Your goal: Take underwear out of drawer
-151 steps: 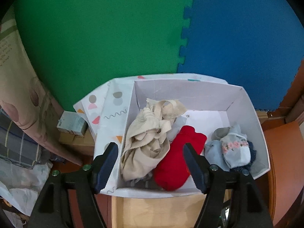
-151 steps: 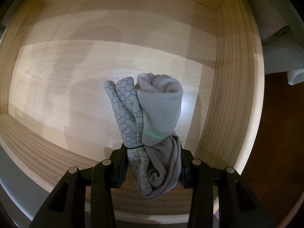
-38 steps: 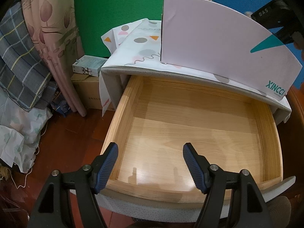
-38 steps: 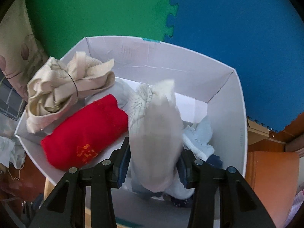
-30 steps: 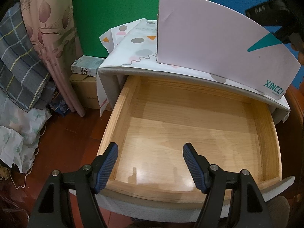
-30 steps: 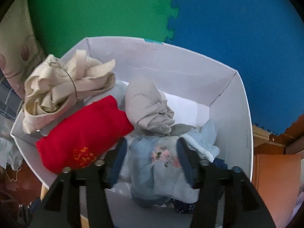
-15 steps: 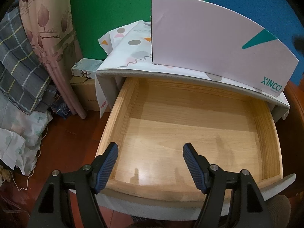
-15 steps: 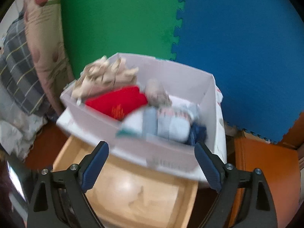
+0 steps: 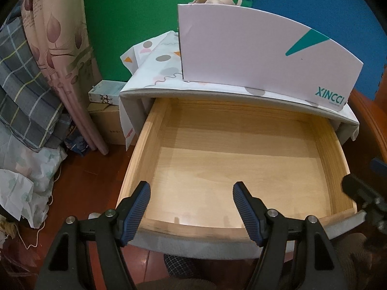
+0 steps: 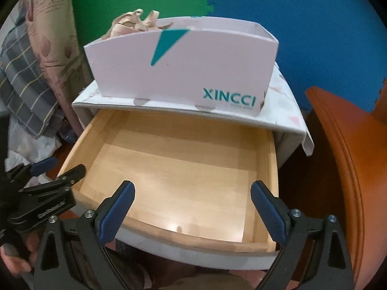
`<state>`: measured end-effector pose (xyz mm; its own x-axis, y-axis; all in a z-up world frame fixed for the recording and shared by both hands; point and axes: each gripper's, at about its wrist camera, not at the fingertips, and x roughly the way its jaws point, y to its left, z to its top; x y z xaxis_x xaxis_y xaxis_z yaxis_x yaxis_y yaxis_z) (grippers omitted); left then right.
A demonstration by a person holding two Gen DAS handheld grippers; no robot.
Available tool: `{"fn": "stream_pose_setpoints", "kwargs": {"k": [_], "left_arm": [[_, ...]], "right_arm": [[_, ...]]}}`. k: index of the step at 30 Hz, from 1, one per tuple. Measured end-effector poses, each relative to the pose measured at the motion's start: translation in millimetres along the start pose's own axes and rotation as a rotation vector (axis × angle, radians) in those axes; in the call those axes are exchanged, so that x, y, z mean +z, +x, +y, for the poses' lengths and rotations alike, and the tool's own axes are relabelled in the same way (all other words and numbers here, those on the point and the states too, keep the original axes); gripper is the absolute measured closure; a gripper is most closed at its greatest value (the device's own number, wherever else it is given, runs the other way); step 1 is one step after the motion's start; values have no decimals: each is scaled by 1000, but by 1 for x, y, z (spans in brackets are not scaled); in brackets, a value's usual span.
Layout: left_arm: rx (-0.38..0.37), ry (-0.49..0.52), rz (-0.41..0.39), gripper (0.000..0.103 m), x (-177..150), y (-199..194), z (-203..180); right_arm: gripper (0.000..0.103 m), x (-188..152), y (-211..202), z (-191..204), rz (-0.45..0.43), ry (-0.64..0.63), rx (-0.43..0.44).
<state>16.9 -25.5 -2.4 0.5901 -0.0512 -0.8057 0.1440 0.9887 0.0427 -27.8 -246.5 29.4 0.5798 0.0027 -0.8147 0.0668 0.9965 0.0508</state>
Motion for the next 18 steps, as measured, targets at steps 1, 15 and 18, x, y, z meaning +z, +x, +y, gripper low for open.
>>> {"fn": "stream_pose_setpoints", "kwargs": {"k": [1, 15, 18], "left_arm": [[1, 2, 0, 30, 0, 0, -1], [11, 35, -4, 30, -2, 0, -10], [12, 35, -2, 30, -2, 0, -10]], "right_arm": [[6, -2, 2, 1, 2, -2, -5], [2, -12, 23, -21, 82, 106, 59], [2, -13, 26, -22, 99, 115, 57]]}}
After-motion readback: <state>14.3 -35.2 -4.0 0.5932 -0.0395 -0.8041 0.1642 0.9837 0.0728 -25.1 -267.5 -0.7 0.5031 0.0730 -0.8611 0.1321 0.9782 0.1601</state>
